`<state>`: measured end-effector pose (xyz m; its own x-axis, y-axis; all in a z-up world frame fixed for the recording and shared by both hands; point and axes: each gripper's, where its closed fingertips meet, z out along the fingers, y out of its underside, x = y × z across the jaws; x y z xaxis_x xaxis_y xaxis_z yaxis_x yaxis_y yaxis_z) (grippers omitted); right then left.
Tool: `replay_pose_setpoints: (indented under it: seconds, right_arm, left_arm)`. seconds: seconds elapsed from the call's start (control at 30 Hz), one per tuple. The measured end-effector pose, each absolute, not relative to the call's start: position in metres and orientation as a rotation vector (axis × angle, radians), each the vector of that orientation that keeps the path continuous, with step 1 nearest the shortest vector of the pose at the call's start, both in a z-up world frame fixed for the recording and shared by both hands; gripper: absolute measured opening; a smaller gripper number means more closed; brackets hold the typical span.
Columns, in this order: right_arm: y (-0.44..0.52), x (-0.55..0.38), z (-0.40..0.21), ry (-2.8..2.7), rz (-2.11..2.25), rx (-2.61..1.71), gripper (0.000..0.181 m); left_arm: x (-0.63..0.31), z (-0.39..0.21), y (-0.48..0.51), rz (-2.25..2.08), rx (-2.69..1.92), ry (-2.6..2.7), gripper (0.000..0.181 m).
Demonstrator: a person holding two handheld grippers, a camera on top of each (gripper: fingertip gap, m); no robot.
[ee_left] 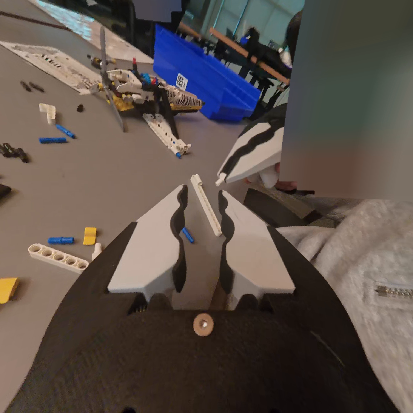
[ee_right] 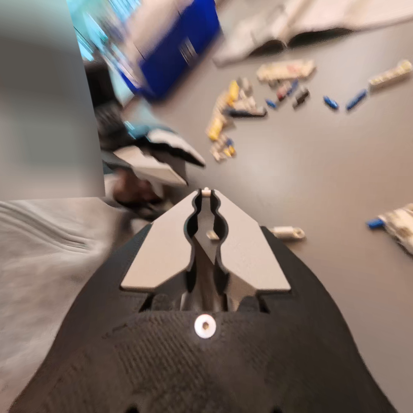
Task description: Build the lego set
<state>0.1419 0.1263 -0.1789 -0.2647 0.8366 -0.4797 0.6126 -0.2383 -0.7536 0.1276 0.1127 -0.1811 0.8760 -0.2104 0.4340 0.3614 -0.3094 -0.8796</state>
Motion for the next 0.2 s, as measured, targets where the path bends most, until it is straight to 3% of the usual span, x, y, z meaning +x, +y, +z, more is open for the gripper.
replay_pose_setpoints:
  seconds: [0.2]
  right_arm:
    - [0.127,0.158,-0.215,-2.136,0.768,-1.754,0.006]
  left_arm:
    - [0.106,-0.173,0.103,-0.577,-1.730,-0.205,0.024]
